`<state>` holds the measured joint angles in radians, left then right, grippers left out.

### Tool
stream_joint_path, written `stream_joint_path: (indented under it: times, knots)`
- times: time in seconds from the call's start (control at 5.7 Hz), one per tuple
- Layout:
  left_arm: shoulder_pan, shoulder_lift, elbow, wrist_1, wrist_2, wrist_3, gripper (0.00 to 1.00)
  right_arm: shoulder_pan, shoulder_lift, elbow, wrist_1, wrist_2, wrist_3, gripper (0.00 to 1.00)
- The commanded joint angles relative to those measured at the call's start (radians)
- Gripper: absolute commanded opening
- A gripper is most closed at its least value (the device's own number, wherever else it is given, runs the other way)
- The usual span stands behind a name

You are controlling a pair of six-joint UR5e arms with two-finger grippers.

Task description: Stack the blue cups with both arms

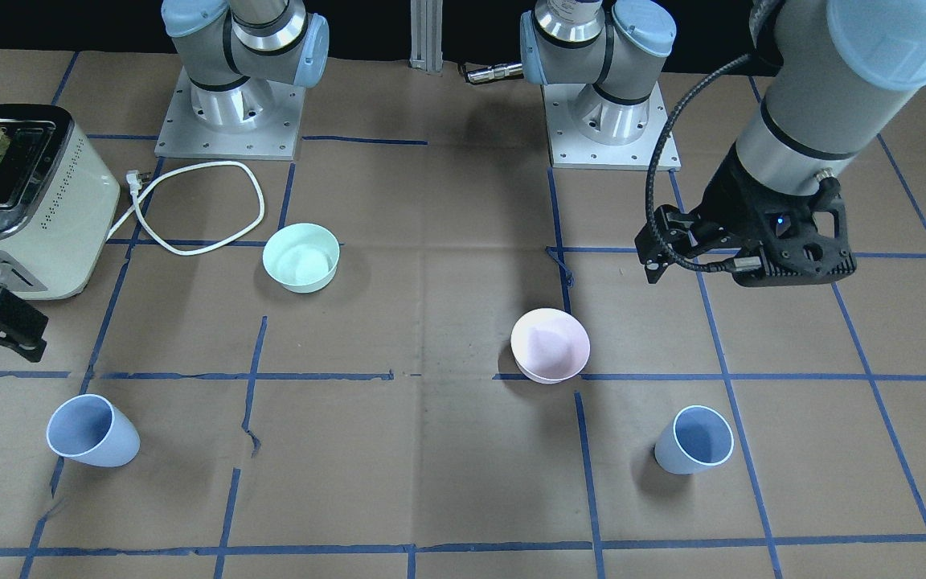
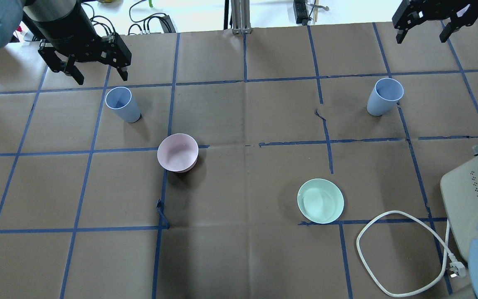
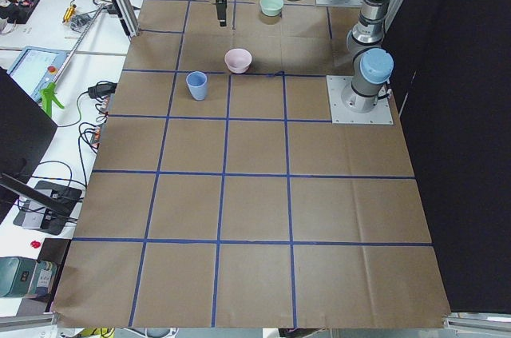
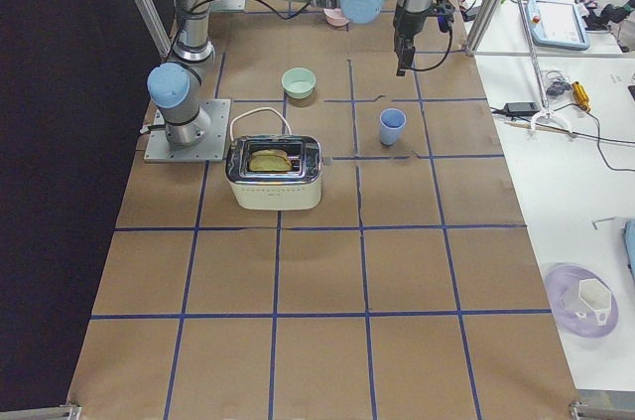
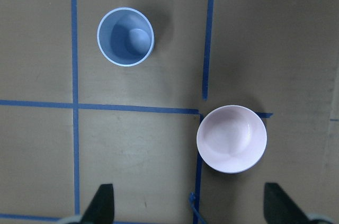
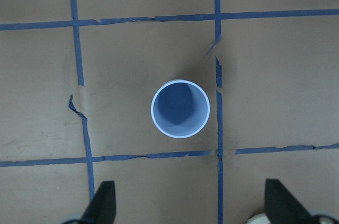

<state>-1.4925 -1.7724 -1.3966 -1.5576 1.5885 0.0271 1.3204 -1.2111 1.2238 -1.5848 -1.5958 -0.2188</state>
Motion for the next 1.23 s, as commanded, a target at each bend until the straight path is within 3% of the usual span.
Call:
stream_joint_path:
  times: [0.0, 0.18, 0.35, 0.53, 0.88, 1.05]
  knots:
    - [0.017, -0.14, 0.011, 0.091, 0.005, 0.031, 0.99, -0.039, 0.082, 0.012, -0.001, -0.001, -0.074, 1.0]
    - [0.017, -0.21, 0.011, 0.182, 0.005, 0.031, 0.99, -0.05, 0.091, 0.067, -0.032, -0.001, -0.074, 1.0]
    - [0.017, -0.273, 0.01, 0.245, 0.005, 0.03, 0.99, -0.067, 0.091, 0.16, -0.152, -0.003, -0.077, 1.0]
    - [0.017, -0.31, -0.011, 0.246, 0.007, 0.034, 0.99, -0.072, 0.091, 0.243, -0.281, -0.003, -0.077, 1.0]
    - [0.017, -0.361, -0.024, 0.244, 0.007, 0.033, 0.93, -0.07, 0.113, 0.287, -0.348, 0.002, -0.07, 1.0]
    - [0.017, -0.373, -0.022, 0.246, 0.007, 0.066, 0.61, -0.072, 0.125, 0.289, -0.349, 0.0, -0.073, 1.0]
